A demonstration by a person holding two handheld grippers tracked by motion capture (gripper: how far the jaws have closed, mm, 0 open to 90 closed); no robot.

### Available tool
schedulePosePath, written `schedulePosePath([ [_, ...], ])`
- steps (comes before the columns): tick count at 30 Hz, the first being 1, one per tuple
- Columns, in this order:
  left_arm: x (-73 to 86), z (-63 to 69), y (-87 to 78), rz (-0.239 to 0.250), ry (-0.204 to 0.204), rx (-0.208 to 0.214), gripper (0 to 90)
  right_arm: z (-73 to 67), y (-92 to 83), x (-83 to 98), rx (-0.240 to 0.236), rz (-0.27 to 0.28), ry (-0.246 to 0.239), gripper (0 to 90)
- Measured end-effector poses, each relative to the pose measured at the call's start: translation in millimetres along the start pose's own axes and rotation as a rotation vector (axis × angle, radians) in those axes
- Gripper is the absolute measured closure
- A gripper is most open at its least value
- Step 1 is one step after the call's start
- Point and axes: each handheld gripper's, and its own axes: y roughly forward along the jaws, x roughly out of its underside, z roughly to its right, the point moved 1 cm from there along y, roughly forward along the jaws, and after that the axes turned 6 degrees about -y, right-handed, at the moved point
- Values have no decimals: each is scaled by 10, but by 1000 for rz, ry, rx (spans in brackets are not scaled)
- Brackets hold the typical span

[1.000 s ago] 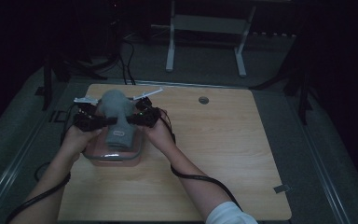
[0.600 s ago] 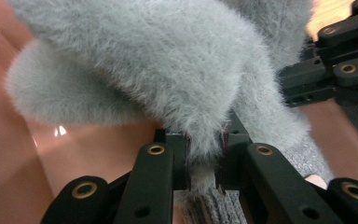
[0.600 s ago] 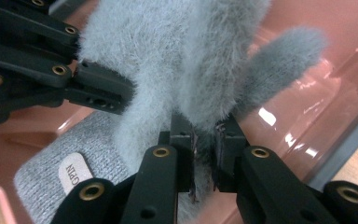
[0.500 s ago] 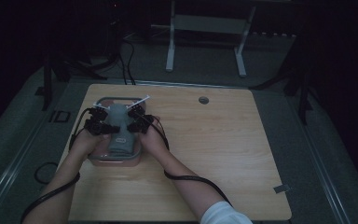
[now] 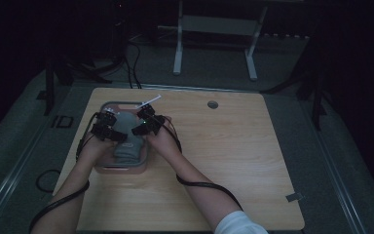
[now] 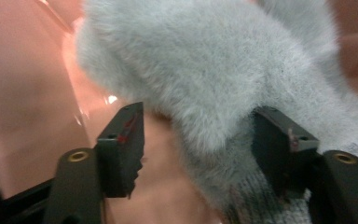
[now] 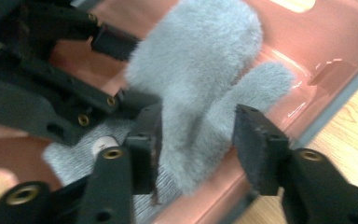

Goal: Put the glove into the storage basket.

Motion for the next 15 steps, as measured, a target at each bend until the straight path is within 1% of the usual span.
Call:
schedulePosePath([
  [1, -5, -8, -37, 23, -11, 1, 303, 19, -43, 6, -10, 8, 2, 492],
  [2, -5, -15, -90, 56, -21, 7, 277, 40, -90, 14, -10, 23, 1, 471],
  [4, 4, -29, -172, 82, -20, 34, 257, 86, -194, 40, -25, 49, -2, 423],
  [5, 23, -37, -230, 115, -15, 56, 228, 98, -227, 51, -28, 57, -3, 392],
  [6, 35, -36, -262, 129, -10, 56, 197, 112, -284, 76, -34, 68, -21, 373],
  [7, 59, -24, -301, 155, 2, 47, 194, 120, -315, 92, -31, 66, -19, 344],
  [8, 59, -24, -301, 155, 2, 47, 192, 120, -315, 92, -31, 66, -19, 344],
  [9, 92, 10, -367, 192, 25, 46, 192, 136, -349, 115, -32, 63, -20, 314],
  [10, 109, 43, -407, 209, 27, 65, 177, 158, -405, 158, -56, 67, -24, 280],
  [11, 118, 73, -437, 218, 30, 80, 165, 172, -441, 189, -63, 66, -28, 254],
  [12, 127, 104, -458, 225, 34, 89, 162, 184, -466, 216, -83, 65, -37, 210],
  [13, 138, 146, -487, 234, 47, 107, 162, 192, -482, 234, -102, 69, -38, 194],
  [15, 166, 254, -541, 245, 71, 144, 162, 206, -526, 281, -108, 78, -35, 195],
])
